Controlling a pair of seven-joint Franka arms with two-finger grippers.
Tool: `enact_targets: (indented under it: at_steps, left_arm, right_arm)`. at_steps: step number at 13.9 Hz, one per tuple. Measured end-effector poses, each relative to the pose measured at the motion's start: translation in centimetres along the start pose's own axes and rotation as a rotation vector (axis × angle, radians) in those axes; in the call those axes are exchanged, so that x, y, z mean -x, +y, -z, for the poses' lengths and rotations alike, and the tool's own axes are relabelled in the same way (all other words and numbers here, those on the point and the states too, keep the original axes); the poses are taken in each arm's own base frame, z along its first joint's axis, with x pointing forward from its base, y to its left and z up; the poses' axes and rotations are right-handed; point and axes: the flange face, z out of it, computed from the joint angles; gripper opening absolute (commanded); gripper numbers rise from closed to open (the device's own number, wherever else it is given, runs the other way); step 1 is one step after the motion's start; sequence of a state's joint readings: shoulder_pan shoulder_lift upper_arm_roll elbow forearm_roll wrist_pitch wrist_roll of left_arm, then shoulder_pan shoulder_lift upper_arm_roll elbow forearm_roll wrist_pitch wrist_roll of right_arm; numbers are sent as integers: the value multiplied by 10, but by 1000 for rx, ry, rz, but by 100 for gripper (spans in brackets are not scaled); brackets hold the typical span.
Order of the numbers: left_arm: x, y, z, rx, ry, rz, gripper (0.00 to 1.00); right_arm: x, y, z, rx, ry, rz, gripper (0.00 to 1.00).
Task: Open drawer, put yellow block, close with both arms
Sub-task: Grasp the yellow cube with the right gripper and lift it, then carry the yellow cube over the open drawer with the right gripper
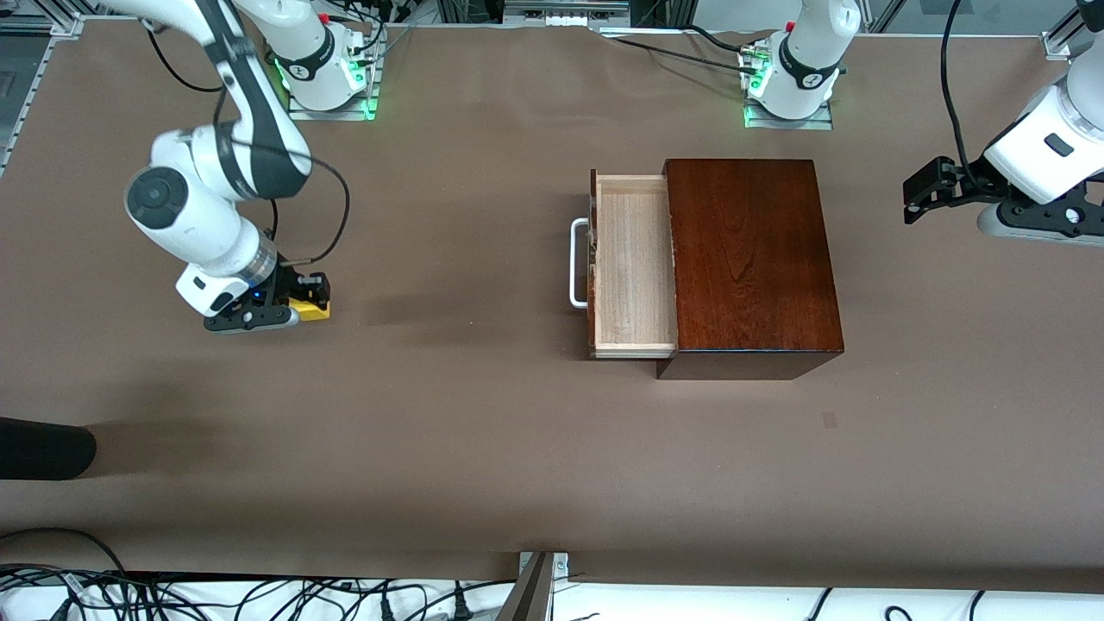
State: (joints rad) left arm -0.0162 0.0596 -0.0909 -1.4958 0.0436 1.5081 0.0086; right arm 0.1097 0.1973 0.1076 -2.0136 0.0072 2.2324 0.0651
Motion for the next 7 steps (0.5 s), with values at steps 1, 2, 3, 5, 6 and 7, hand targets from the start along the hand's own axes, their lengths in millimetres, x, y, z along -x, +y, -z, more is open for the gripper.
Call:
enact_targets:
  at_steps: [1, 2, 3, 5, 6, 7]
  left_arm:
    - [0, -1, 0, 0, 0, 2, 100]
    - [0, -3, 0, 0, -1, 5, 100]
    - [0, -3, 0, 0, 0, 6, 100]
    - [0, -3, 0, 0, 0, 5, 100]
    - [0, -3, 0, 0, 1, 5, 100]
    - [0, -3, 0, 0, 1, 5, 100]
  right_arm:
    - [-3, -18, 22, -4, -11, 28, 8]
    - [-6, -37, 41, -10, -10, 59, 8]
    - [-8, -57, 58, -16, -6, 90, 8]
    - [-8, -97, 83, -31, 7, 155, 8]
    - [-6, -118, 93, -40, 16, 189, 8]
    - [-3, -139, 102, -49, 27, 225, 8]
